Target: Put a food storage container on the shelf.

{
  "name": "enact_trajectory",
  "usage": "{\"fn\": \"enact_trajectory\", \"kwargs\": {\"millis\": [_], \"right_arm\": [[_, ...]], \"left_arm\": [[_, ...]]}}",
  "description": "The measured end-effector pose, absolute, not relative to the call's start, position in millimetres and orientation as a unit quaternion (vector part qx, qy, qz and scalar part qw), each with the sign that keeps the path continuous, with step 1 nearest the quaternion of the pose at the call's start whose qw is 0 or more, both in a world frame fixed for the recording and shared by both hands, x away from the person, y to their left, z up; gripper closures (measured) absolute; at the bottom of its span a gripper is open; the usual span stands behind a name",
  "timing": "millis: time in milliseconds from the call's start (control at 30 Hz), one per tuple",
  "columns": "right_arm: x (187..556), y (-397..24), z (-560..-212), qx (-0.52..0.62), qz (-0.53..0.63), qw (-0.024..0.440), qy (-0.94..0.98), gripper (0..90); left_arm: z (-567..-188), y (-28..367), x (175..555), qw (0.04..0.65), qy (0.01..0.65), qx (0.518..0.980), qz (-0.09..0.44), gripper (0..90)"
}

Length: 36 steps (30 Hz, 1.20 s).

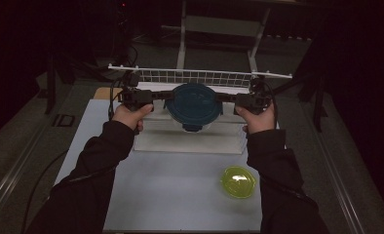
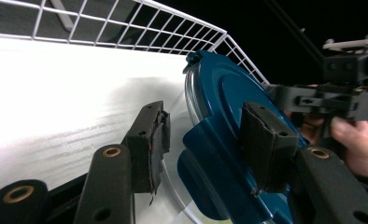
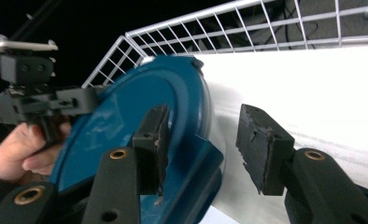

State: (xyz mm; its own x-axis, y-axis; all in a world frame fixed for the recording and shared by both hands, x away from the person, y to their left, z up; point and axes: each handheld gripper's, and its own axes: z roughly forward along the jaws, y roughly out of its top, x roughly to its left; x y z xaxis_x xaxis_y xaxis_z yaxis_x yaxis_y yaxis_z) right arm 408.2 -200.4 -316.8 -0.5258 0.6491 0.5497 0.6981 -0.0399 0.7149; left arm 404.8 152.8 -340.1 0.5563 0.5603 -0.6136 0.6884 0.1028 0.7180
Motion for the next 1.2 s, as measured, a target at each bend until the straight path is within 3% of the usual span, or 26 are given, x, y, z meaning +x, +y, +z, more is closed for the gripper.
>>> {"fn": "enact_trajectory", "kwargs": {"millis": [233,433,633,933,1100,1200], "right_arm": [[382.9,-200.9,-300.8,-0.449,-0.561,-0.005,-0.696,48.3],[349.7,-197.2,-299.0,-0.406,-0.577,0.01,-0.709,50.8],[317.6,-193.5,-316.3,-0.362,-0.578,0.047,-0.73,61.2],[314.9,-181.2,-362.0,-0.374,-0.53,0.081,-0.757,89.8],[317.6,-174.4,-369.1,-0.378,-0.528,0.082,-0.756,90.0],[318.6,-169.8,-369.3,-0.378,-0.53,0.082,-0.754,90.0]], "left_arm": [[-338.3,153.0,403.5,0.572,0.473,0.669,-0.047,49.7],[-336.3,152.0,402.5,0.569,0.474,0.672,-0.038,49.7],[-337.9,151.8,402.4,0.574,0.473,0.667,-0.035,49.7],[-335.1,152.8,395.6,0.597,0.46,0.657,-0.001,42.6],[-332.2,156.9,387.6,0.611,0.449,0.652,0.012,36.7],[-333.6,161.4,380.8,0.625,0.436,0.647,0.015,28.9]]}}
